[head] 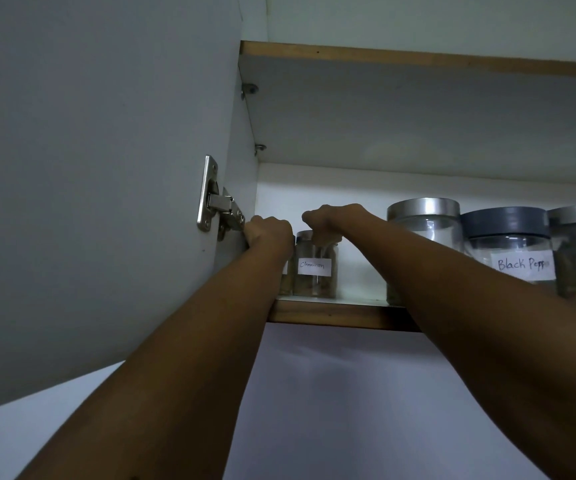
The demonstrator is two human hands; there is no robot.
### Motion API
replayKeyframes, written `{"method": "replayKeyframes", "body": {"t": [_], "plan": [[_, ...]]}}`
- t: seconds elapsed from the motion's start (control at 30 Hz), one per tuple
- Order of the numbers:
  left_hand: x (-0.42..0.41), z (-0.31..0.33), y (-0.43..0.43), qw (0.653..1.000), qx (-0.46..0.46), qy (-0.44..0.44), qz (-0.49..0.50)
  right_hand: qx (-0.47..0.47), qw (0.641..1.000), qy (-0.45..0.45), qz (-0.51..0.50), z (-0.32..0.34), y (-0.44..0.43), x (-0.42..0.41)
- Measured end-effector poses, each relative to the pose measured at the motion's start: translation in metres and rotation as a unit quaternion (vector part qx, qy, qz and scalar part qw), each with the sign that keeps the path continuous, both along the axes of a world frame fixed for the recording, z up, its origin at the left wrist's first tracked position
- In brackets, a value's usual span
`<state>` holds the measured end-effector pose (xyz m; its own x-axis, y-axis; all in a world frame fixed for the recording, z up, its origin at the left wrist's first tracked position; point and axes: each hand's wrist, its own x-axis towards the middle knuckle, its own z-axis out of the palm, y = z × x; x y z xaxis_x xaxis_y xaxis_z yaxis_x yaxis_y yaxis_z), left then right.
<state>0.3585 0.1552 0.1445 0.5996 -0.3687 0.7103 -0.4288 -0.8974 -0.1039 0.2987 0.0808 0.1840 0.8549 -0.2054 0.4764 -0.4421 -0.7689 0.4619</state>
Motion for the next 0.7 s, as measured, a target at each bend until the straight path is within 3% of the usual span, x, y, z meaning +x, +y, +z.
{"method": "replayKeyframes", "body": {"t": [0.23, 0.33, 0.53, 0.7], "plan": [[0.003, 0.0, -0.002, 0.999, -0.02, -0.021, -0.036, 0.013, 0.999, -0.031, -0.008, -0.002, -0.005, 0.018], [-0.007, 0.001, 0.0, 0.991, -0.058, -0.094, -0.072, 0.001, 0.999, -0.033, -0.006, -0.002, 0.001, 0.007], [-0.04, -0.003, 0.015, 0.928, -0.135, -0.289, -0.192, -0.13, 0.96, -0.191, 0.158, 0.013, 0.011, -0.065], [-0.085, -0.011, 0.008, 0.874, -0.171, -0.328, -0.316, -0.009, 0.937, -0.26, 0.234, 0.033, -0.017, -0.126]]}}
